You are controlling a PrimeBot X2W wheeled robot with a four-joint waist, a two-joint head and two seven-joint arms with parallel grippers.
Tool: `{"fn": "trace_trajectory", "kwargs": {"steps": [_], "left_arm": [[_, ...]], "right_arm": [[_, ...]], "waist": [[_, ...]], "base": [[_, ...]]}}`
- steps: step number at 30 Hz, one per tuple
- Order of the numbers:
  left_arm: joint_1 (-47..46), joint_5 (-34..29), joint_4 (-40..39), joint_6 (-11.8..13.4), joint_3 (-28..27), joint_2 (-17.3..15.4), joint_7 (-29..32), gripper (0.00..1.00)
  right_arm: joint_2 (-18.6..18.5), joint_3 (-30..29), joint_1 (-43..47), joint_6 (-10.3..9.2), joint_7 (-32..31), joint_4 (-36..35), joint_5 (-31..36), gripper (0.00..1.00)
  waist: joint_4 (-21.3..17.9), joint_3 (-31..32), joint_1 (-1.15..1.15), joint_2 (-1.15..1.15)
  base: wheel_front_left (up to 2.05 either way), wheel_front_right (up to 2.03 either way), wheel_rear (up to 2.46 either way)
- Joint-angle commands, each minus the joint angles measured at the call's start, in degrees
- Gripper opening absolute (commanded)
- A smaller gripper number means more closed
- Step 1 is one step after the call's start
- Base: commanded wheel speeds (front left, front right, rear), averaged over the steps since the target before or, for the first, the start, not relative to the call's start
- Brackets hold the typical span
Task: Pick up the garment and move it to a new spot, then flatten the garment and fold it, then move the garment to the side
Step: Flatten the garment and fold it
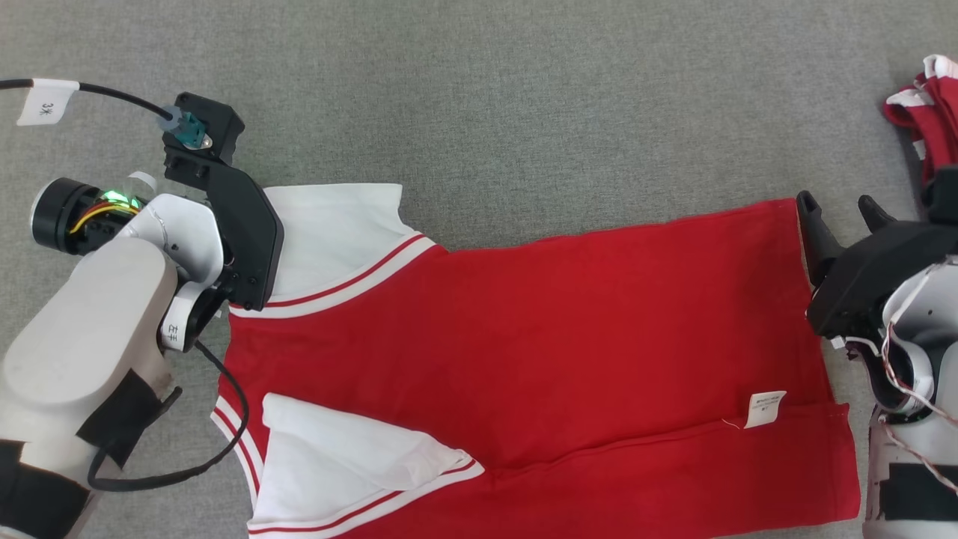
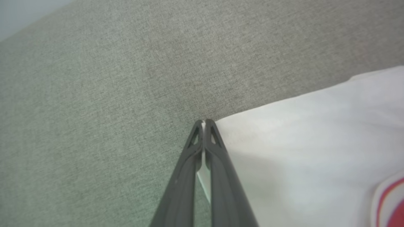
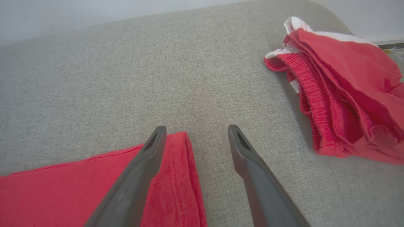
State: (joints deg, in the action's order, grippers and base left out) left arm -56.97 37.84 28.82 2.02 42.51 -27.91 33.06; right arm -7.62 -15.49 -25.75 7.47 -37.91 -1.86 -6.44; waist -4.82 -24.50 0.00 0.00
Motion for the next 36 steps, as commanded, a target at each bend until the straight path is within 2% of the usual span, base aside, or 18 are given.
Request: {"fn": "trace_trajectory", "kwargs": {"steps": [1, 8, 16, 17, 18, 19, 20, 21, 25, 31, 36], "left_arm": [[-0.64, -0.41, -0.07, 0.27, -0.10, -0.41, -0.37, 0.00], [-0.78, -0.20, -0.63, 0.48, 0.22, -0.15, -0.36, 0.00], [-1.19, 0.21, -0.87, 0.44, 0.31, 0.16, -0.60, 0.00], [-1.20, 0.31, -0.89, 0.37, 0.27, 0.22, -0.74, 0.00], [-1.22, 0.37, -0.96, 0.24, 0.22, 0.27, -1.03, 0.00], [-1.23, 0.41, -0.98, 0.14, 0.18, 0.30, -1.35, 0.00], [-1.28, 0.42, -1.14, -0.07, 0.14, 0.33, -1.90, 0.00], [-1.39, 0.40, -1.24, -0.30, 0.01, 0.35, -2.55, 0.00], [-1.54, 0.02, -0.94, -0.66, -0.34, 0.17, -5.23, 0.00], [-2.32, -1.64, -0.29, -2.53, -1.40, 0.38, -15.28, 0.00], [-3.69, -3.53, 0.84, -2.92, -2.11, 0.51, -23.79, 0.00]], "right_arm": [[-0.83, 0.24, -1.41, 0.04, -2.59, 0.71, 0.59, 1.00], [-4.87, 3.49, -3.41, 0.04, -10.15, 3.69, -0.20, 1.00], [-8.05, 8.02, -5.02, 0.04, -11.30, 7.09, -2.05, 1.00], [-8.19, 8.39, -5.17, 0.04, -11.25, 7.43, -2.34, 0.68], [-8.32, 8.76, -5.28, 0.04, -11.15, 7.75, -2.54, 0.47], [-8.45, 9.01, -5.40, 0.04, -11.01, 8.07, -2.66, 0.33], [-8.58, 9.27, -5.51, 0.04, -10.78, 8.31, -2.77, 0.22], [-8.73, 9.41, -5.66, 0.04, -10.42, 8.60, -2.77, 0.00], [-8.82, 8.81, -6.22, 0.04, -8.21, 9.30, -2.03, 0.00], [-7.62, 6.63, -7.61, 0.03, -3.47, 10.55, 0.00, 0.00], [-6.02, 4.29, -8.54, 0.04, 0.55, 12.12, 2.05, 0.00]], "waist": [[0.16, -0.39, 0.00, 0.00], [0.65, -1.27, 0.00, 0.00], [0.95, -1.83, 0.00, 0.00], [0.97, -1.81, 0.00, 0.00], [0.98, -1.76, 0.00, 0.00], [0.99, -1.73, 0.00, 0.00], [1.00, -1.70, 0.00, 0.00], [1.01, -1.67, 0.00, 0.00], [1.04, -1.38, 0.00, 0.00], [1.06, -0.83, 0.00, 0.00], [1.22, -0.39, 0.00, 0.00]], "base": [[0.00, 0.00, 0.00], [0.00, 0.00, 0.00], [0.00, 0.00, 0.00], [0.00, 0.00, 0.00], [0.00, 0.00, 0.00], [0.00, 0.00, 0.00], [0.00, 0.00, 0.00], [0.00, 0.00, 0.00], [0.00, 0.00, 0.00], [0.00, 0.00, 0.00], [0.00, 0.00, 0.00]]}}
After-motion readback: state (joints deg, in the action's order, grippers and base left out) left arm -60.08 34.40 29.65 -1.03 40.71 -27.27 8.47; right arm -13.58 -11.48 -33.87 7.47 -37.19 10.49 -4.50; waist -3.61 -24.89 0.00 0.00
